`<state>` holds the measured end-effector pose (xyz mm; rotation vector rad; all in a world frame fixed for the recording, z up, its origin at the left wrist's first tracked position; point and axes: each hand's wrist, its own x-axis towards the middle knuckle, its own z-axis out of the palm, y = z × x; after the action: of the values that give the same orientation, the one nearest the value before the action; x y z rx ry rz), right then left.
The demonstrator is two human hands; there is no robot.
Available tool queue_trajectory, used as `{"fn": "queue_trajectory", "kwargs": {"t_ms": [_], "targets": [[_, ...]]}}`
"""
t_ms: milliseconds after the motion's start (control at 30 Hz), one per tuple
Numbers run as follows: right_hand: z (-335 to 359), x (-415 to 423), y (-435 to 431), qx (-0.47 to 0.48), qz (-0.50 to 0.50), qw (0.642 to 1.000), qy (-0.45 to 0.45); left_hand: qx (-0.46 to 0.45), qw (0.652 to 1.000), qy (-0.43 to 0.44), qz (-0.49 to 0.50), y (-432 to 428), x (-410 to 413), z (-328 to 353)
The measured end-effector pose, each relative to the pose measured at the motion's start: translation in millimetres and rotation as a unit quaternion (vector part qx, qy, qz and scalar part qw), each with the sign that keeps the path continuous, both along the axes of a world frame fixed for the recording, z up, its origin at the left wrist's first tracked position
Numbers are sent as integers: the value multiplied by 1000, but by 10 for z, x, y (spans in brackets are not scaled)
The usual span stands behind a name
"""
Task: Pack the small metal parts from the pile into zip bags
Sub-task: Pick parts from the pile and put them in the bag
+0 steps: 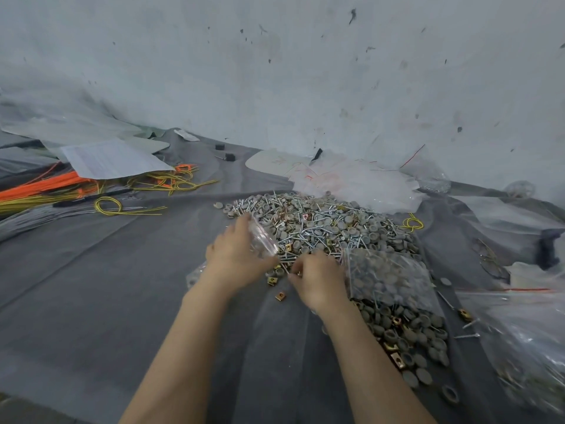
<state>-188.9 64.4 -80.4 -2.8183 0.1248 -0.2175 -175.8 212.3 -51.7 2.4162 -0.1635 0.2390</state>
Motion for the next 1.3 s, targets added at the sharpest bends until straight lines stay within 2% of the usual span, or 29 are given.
{"fn": "queue_trajectory", "kwargs": {"t_ms": [167, 300, 433, 600, 833, 1033, 1167, 1300], "targets": [[-19, 5, -159, 0, 26, 999, 20, 25, 999, -12, -19, -213, -19, -345], [-78, -17, -153, -13, 14, 1000, -11, 15, 995, -96, -11, -292, -30, -486], [-60, -57, -115, -23, -3, 999, -26, -31, 988, -149, -1, -305, -14, -520], [-16, -86, -71, -64, -15, 998, -16, -29, 988, -149, 1, -293, -7, -534], [-30, -76, -116, -1, -37, 997, -70, -6, 990, -142, -2, -301, -12, -546], [-26, -27, -184, 149, -43, 978, -139, -7, 989, -150, -20, -283, -27, -566], [18, -15, -195, 306, 17, 936, -172, 0, 989, -142, -29, -279, -25, -575], [43, -13, -93, 411, 87, 899, -126, 1, 990, -137, -34, -284, -29, -579]]}}
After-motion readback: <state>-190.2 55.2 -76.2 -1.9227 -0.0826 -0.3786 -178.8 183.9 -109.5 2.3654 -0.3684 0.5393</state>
